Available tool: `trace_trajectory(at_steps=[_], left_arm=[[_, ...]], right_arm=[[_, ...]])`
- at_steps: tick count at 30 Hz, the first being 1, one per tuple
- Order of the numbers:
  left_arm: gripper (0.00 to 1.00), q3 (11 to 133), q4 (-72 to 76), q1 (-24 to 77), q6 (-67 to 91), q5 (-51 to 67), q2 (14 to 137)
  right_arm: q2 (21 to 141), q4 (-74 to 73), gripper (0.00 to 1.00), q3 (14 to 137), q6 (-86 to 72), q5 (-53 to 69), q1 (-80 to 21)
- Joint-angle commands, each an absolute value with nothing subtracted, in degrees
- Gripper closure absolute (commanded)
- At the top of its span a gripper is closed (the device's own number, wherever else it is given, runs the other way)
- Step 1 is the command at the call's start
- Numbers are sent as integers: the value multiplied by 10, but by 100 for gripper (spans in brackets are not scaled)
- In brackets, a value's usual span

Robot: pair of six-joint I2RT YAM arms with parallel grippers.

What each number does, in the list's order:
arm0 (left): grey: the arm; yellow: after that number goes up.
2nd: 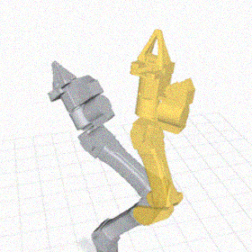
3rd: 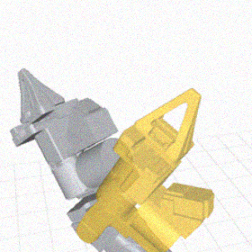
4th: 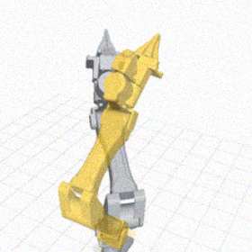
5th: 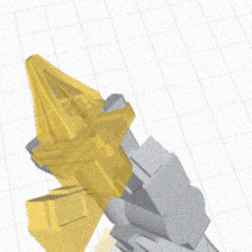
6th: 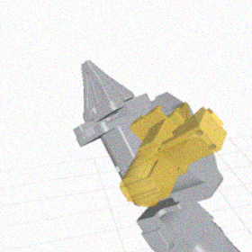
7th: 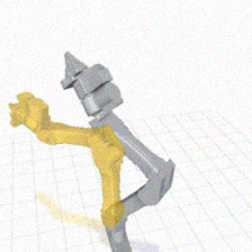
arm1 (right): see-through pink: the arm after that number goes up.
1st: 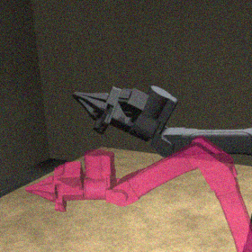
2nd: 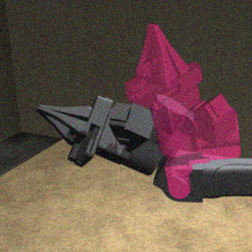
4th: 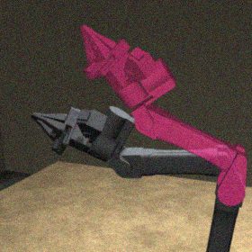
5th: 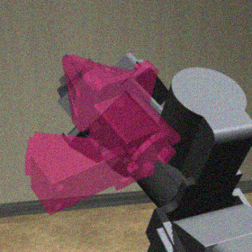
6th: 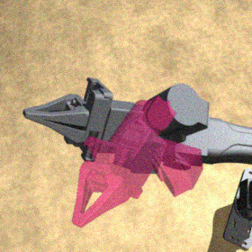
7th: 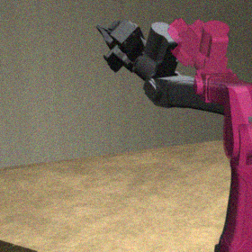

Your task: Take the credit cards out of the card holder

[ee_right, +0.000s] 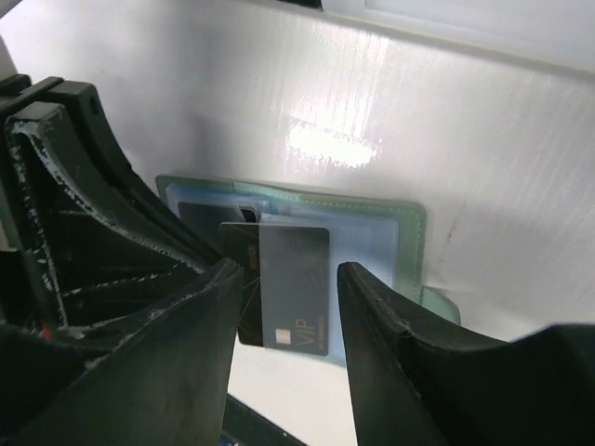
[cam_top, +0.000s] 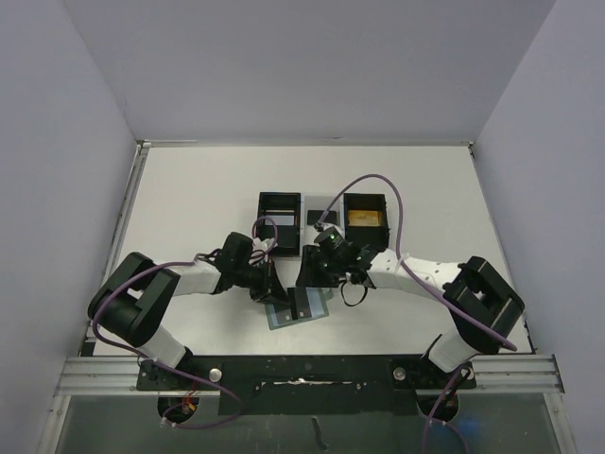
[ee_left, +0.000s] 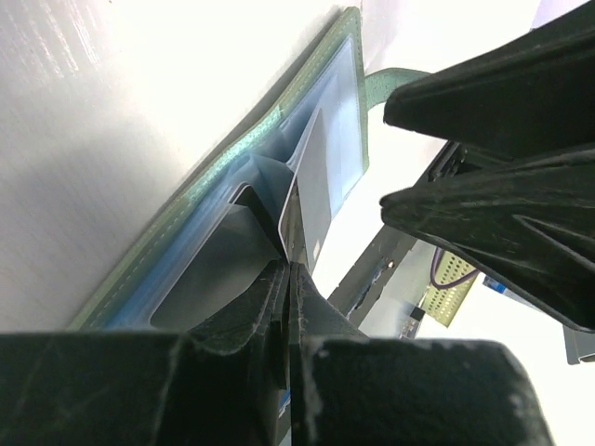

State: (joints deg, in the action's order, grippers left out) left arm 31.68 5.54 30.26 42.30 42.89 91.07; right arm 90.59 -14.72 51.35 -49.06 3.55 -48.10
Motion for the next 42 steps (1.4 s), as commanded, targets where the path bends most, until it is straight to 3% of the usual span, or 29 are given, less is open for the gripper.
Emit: trace_trajectory(at_steps=[1, 13, 20, 27, 32, 37, 42], left_arm=[[100, 322, 55, 299, 407, 445, 897], [100, 318, 66, 299, 417, 439, 902], [84, 281, 155, 298, 488, 433, 899], [80, 244, 255, 298, 563, 425, 898], [83, 242, 252, 299, 571, 399, 896], [100, 263, 227, 299, 558, 381, 912], [100, 277, 117, 294, 498, 334, 872]], right_arm=[[876, -70, 54, 472, -540, 92, -468], [912, 20, 61, 390, -604, 135, -467], [926, 13, 65, 385, -613, 144, -458], [929, 23, 66, 378, -615, 154, -455], [926, 34, 66, 371, -618, 159, -453], [922, 30, 66, 364, -625, 149, -451], [911, -13, 66, 372, -619, 109, -446]])
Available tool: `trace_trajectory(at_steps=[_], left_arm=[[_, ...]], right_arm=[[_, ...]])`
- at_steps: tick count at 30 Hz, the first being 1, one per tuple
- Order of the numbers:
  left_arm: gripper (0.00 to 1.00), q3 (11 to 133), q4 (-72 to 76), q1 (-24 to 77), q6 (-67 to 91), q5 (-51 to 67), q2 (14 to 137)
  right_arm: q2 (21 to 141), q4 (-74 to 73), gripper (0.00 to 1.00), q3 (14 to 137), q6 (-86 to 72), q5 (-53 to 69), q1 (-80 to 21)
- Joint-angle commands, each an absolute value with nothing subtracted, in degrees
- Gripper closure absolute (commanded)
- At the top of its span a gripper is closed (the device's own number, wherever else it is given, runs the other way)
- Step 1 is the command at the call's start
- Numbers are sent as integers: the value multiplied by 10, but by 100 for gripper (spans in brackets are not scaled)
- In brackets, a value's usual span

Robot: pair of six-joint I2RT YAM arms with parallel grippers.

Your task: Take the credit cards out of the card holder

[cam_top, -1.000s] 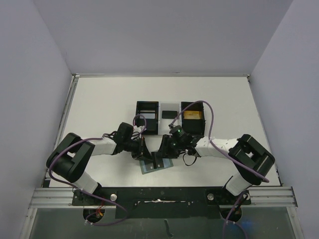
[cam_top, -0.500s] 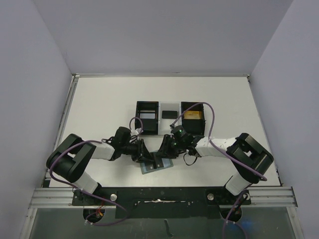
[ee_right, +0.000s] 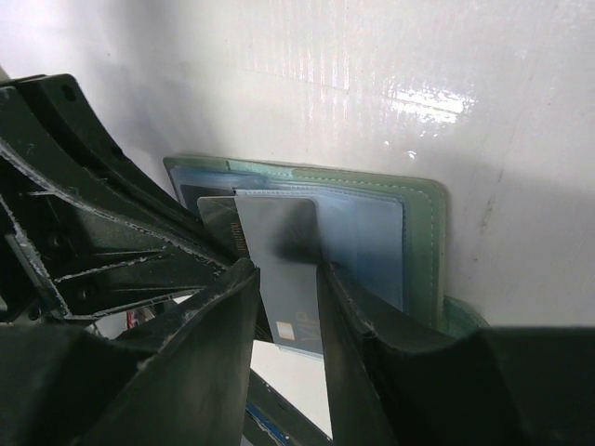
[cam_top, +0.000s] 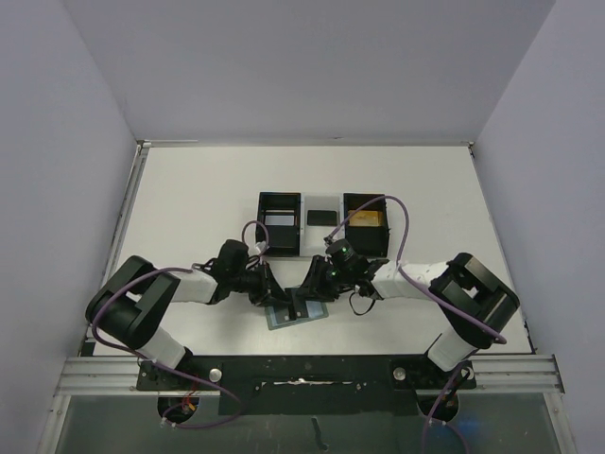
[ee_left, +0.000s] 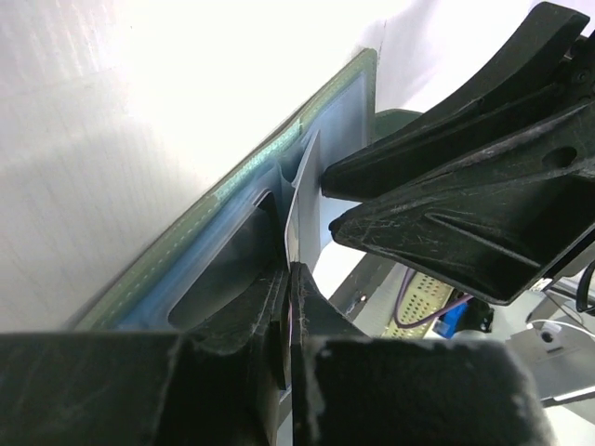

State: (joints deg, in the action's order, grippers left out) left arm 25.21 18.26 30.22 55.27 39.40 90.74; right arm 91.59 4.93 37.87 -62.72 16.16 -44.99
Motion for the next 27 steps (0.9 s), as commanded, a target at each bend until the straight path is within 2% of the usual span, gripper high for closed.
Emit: trace_trajectory(at_steps=[1, 12, 16, 21, 27], left_arm=[[100, 278, 101, 291, 487, 333, 865], [100, 294, 3, 275, 412, 330, 808], [100, 328, -67, 275, 380, 276, 767], [100, 361, -126, 272, 339, 286, 755], [100, 374, -170, 272, 312, 281, 768]], right_arm=[[908, -18, 66, 372, -618, 103, -444], [853, -20, 66, 389, -581, 87, -421], [818, -13, 62, 398, -557, 83, -420], [786, 35, 58, 396, -546, 110, -420], [816, 70, 56, 422, -532, 148, -446]])
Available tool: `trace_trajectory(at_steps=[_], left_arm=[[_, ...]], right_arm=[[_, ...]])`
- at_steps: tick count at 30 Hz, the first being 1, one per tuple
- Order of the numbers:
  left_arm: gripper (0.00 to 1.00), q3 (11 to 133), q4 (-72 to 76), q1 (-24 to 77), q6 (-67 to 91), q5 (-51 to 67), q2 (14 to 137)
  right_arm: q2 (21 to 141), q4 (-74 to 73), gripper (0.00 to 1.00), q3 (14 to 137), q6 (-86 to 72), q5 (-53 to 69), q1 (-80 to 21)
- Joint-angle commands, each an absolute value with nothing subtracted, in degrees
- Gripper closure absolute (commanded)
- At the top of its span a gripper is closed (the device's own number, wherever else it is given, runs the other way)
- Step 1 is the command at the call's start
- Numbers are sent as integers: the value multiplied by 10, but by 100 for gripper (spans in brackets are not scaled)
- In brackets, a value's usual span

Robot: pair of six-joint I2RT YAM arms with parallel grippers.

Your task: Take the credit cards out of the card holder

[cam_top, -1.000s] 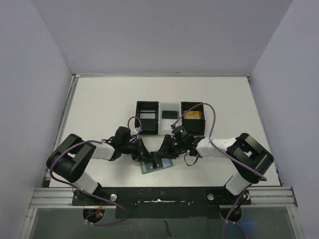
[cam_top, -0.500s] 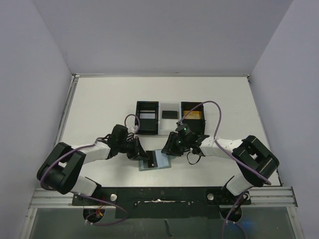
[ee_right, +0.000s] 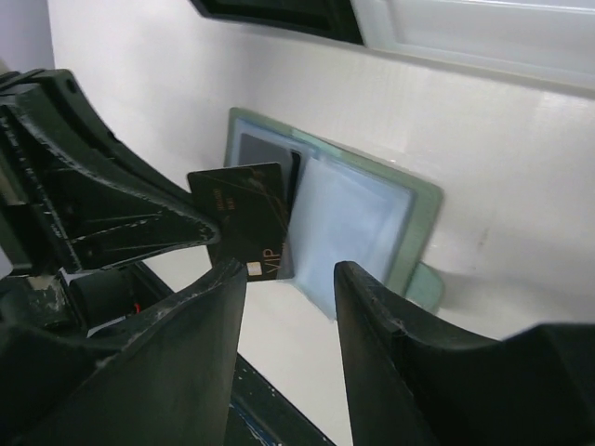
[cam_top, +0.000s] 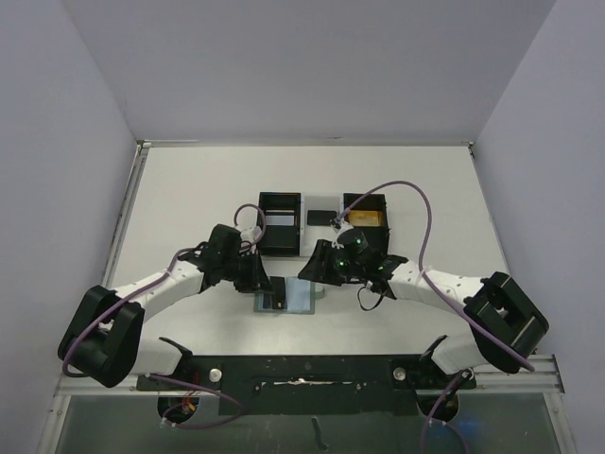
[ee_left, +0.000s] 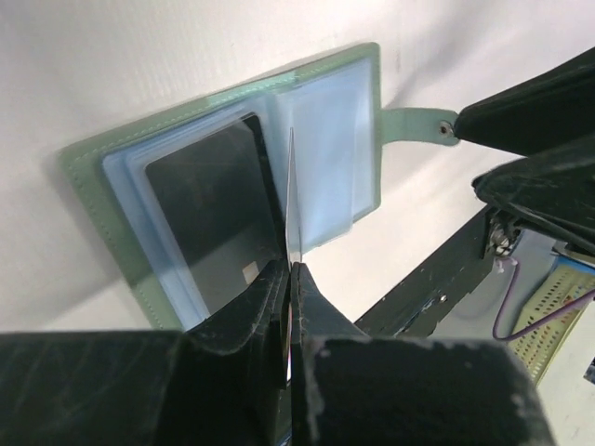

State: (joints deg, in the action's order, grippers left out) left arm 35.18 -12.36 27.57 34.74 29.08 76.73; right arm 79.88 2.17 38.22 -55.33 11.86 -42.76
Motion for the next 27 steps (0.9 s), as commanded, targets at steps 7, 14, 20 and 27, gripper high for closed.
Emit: trace_trajectory(at_steps=[7, 14, 20, 27], left_arm=[[100, 409, -213, 267, 312, 205, 699], [100, 393, -180, 255, 341, 210, 640], [100, 406, -207, 236, 349, 156, 613], [100, 405, -235, 207, 389, 37, 517]], right_arm=[[891, 26, 59, 475, -536, 109, -481], [886, 31, 57, 478, -521, 107, -481], [884, 26, 57, 476, -531, 88, -485], [930, 0, 60, 536, -506, 106, -505]])
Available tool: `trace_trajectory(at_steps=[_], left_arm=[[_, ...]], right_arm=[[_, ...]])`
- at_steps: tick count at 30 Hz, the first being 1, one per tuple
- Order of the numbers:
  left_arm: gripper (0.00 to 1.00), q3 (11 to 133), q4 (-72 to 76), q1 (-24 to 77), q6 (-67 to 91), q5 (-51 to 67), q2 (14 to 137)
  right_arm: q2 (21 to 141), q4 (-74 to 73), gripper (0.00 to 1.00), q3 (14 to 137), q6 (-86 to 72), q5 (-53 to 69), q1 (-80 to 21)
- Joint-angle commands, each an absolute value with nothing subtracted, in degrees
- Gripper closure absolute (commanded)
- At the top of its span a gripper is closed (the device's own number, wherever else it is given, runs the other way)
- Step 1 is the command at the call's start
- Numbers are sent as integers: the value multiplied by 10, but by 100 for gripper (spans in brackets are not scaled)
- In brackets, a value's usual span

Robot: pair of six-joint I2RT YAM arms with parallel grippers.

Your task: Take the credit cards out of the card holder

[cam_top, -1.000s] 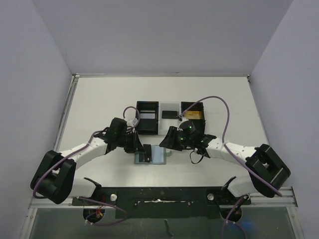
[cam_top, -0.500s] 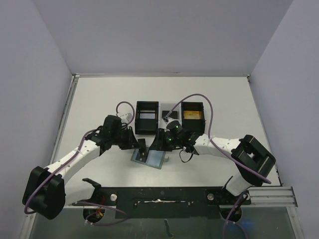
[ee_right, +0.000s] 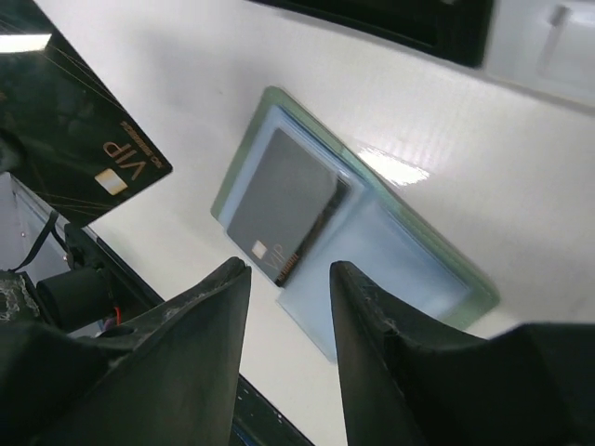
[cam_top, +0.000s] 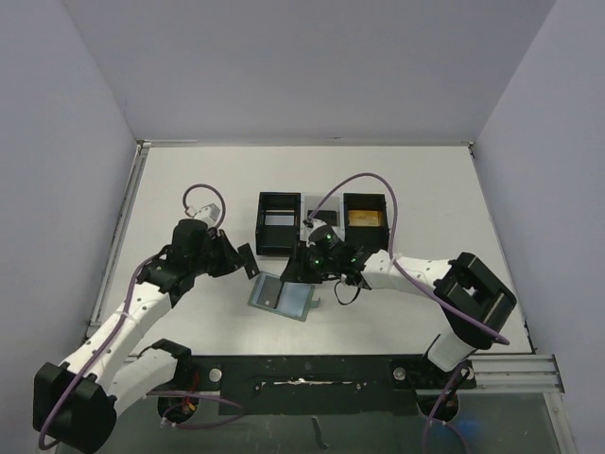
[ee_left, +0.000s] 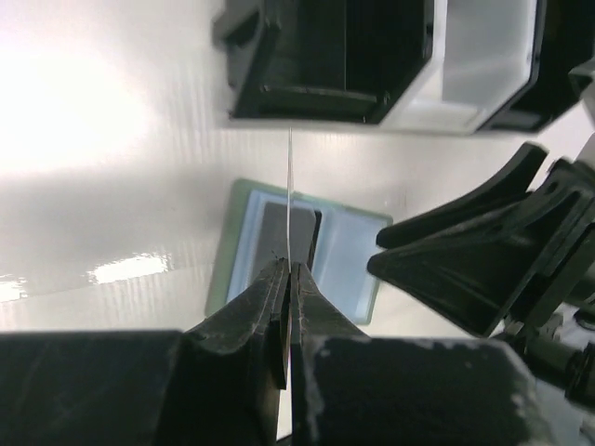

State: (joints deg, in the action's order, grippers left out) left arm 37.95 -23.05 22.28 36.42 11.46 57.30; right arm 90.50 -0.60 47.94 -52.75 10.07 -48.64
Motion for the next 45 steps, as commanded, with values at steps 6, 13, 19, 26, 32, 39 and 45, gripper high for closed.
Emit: trace_trajectory(at_steps=[6, 13, 19, 26, 32, 39, 45], left_arm=[[100, 385, -216, 201, 397, 24, 462], [100, 379, -183, 200, 389, 71, 474], [100, 379, -139, 200, 366, 127, 487], [100, 379, -23, 197, 376, 270, 521], [100, 341, 124, 196, 439, 399, 540], [100, 314, 266, 201, 513, 468, 575], [100, 310, 344, 206, 554, 506, 600]], right_arm=[[992, -17, 61, 569, -504, 133, -517], [982, -125, 62, 604, -466, 82, -494], [893, -152, 61, 626, -390, 49, -462], [727, 61, 38, 445, -407, 18, -392], [648, 107, 21, 399, -399, 171, -304], [643, 210, 21, 389, -429, 357, -262], [684, 275, 27, 407, -461, 436, -284]])
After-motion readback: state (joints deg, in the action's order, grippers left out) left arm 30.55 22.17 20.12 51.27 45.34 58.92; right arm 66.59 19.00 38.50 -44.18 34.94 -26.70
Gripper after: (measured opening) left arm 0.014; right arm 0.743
